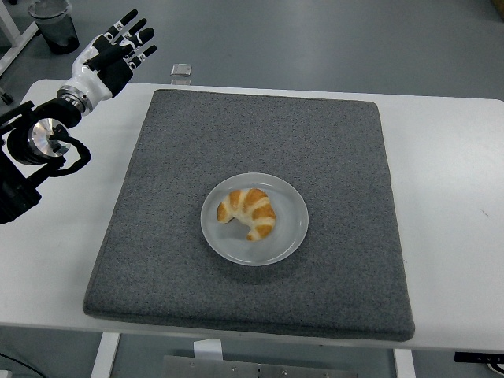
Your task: Place the bread on the plate
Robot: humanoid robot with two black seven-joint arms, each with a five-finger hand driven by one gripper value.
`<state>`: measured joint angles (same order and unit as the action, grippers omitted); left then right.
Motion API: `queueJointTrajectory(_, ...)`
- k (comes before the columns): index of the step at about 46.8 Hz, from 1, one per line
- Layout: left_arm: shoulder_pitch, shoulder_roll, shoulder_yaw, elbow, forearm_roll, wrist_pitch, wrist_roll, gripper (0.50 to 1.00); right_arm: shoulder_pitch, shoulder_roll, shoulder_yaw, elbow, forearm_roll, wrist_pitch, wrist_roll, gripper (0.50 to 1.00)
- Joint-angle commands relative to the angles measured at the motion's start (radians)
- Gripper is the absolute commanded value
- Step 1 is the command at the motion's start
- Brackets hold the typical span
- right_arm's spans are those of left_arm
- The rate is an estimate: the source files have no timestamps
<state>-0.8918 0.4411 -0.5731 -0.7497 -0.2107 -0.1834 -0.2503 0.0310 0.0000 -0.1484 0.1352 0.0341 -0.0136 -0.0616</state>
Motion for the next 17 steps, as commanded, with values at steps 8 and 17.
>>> queueJointTrajectory(8, 0.010, -0.067, -0.007, 0.065, -0.016, 0.013, -0.001, 0.996, 0.000, 0.000, 0.001, 0.000, 0.000, 0.000, 0.002, 0.932)
queueJointTrajectory(17, 0.010, -0.116, -0.039, 0.144, -0.016, 0.013, -0.001, 0.996, -0.002, 0.000, 0.000, 0.003, 0.001, 0.003, 0.000, 0.932)
